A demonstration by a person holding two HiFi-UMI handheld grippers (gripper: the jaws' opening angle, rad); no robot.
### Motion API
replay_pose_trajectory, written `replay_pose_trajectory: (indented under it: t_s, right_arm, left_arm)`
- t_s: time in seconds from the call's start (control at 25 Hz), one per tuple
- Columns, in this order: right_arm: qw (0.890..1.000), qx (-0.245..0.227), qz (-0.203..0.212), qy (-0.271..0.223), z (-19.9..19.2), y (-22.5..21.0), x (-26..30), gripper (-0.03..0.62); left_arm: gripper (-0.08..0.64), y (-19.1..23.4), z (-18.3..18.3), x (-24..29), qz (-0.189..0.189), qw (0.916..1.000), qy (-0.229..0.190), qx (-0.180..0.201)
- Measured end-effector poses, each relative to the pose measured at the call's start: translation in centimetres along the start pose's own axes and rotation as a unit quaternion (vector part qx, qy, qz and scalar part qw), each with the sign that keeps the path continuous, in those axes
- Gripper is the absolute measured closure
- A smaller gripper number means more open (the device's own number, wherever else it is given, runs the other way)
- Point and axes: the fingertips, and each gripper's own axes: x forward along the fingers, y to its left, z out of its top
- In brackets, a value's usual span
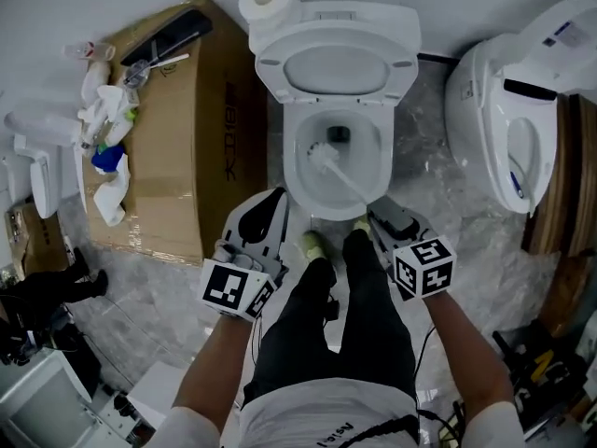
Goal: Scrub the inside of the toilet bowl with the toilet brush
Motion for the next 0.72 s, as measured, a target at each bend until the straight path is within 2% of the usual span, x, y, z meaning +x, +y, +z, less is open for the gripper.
replay_pose_trajectory:
  t_s: [0.16,0.36,0.56,0.72]
  right_arm:
    - [0.999,-0.037,-0.004,0.004,-2.0,-1.7,5.9,0.436]
    - [0.999,-0.04,-0.008,0.004,-4.4,-2.9,11.8,0.436]
    - [0.999,-0.032,-0.003,-0.002,-5.4,-3.5,15.2,0.436]
    - [1.0,-0.001,0.005,-0.01,-5.7,-4.1,16.9,0.436]
  left_arm:
    - [0.552,2.2,-5.7,2.8,-0.001,0.9999,0.009,-0.01]
    - [0.552,4.5,-11.7,3.5,0.004,0.9995,0.023,-0.023]
    - [0.552,6.2,-15.3,3.3,0.008,0.9989,0.034,-0.032]
    - [0.552,7.2,-16.8,2.9,0.009,0.9987,0.034,-0.037]
